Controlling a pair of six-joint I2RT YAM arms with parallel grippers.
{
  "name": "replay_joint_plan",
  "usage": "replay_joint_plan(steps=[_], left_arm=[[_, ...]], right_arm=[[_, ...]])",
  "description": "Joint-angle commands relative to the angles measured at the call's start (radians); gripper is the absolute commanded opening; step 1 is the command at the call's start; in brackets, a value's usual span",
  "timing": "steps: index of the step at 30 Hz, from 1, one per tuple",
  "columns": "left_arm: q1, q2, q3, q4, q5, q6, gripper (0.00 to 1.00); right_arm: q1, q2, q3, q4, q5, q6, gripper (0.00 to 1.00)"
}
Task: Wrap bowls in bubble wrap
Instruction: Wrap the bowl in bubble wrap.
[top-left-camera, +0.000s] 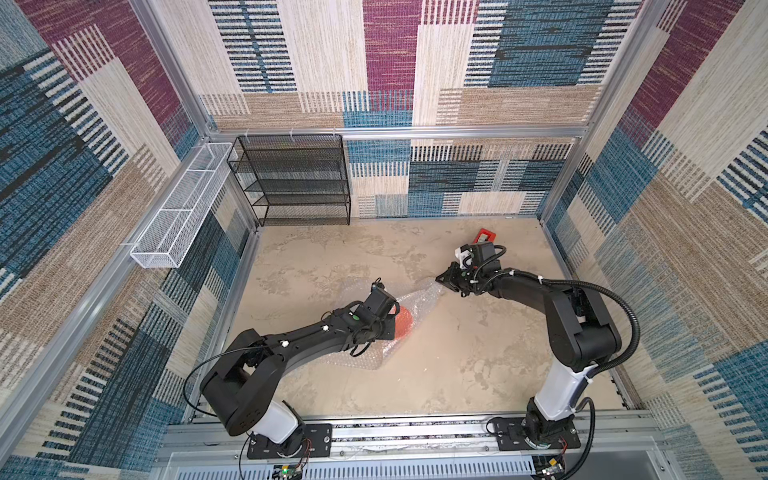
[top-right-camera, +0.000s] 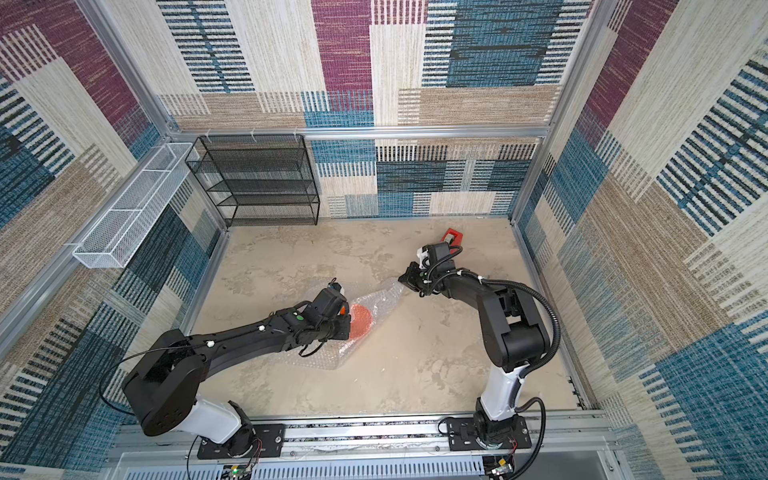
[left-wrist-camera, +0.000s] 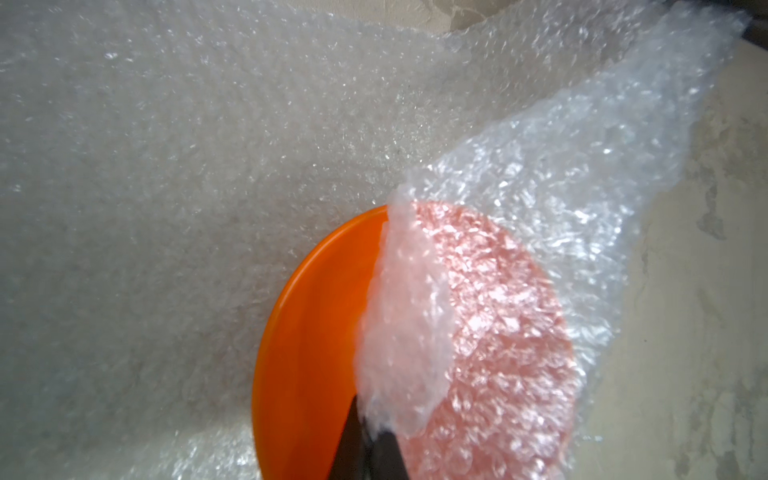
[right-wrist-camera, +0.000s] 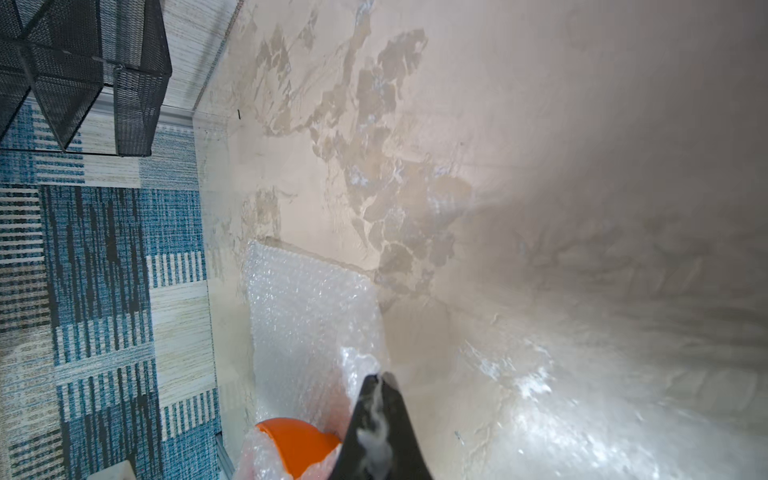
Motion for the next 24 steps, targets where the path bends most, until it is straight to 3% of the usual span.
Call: replay_joint_plan(steps=[1, 13, 24], left_arm=[[0.000, 0.008, 0.013, -0.026, -0.006, -0.016, 0.00], [0.000, 0.032, 0.015, -0.004, 0.008, -0.020, 0.00], [0.000, 0.045, 0.036, -0.009, 0.026, -0.036, 0.00]], right_arm=[[0.012, -0.013, 0.013, -0.018, 0.074, -0.027, 0.06], [0.085, -0.106, -0.003, -0.076, 0.167, 0.017, 0.02], [0.139, -0.225, -0.046, -0.076, 0.122, 0.101, 0.02]])
